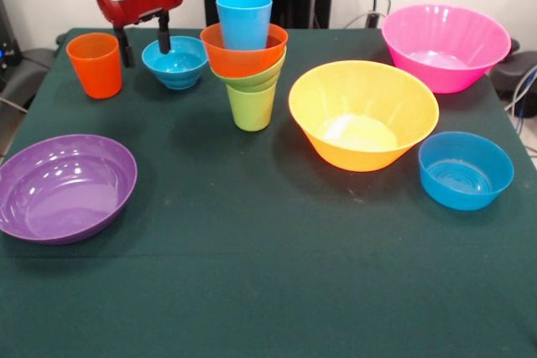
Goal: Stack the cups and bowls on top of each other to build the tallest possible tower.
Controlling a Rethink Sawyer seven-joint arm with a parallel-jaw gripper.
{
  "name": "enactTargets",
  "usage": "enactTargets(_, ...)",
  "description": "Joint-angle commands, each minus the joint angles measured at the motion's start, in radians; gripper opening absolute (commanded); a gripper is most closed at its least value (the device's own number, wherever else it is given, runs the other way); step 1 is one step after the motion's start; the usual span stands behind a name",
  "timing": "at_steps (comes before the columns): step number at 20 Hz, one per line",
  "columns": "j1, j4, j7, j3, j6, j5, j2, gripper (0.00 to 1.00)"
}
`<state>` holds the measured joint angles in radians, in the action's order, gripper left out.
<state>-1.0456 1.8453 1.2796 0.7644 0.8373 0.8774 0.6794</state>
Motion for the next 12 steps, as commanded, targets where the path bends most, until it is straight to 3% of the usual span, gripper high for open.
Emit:
enactTargets(1, 0.036, -0.055, -0.243, -0.042, 0.076, 0.09, -0.03, 1.0)
enactTargets(12, 0.06, -0.097, -0.244, -0.057, 0.083, 0.11, -0.078, 1.0)
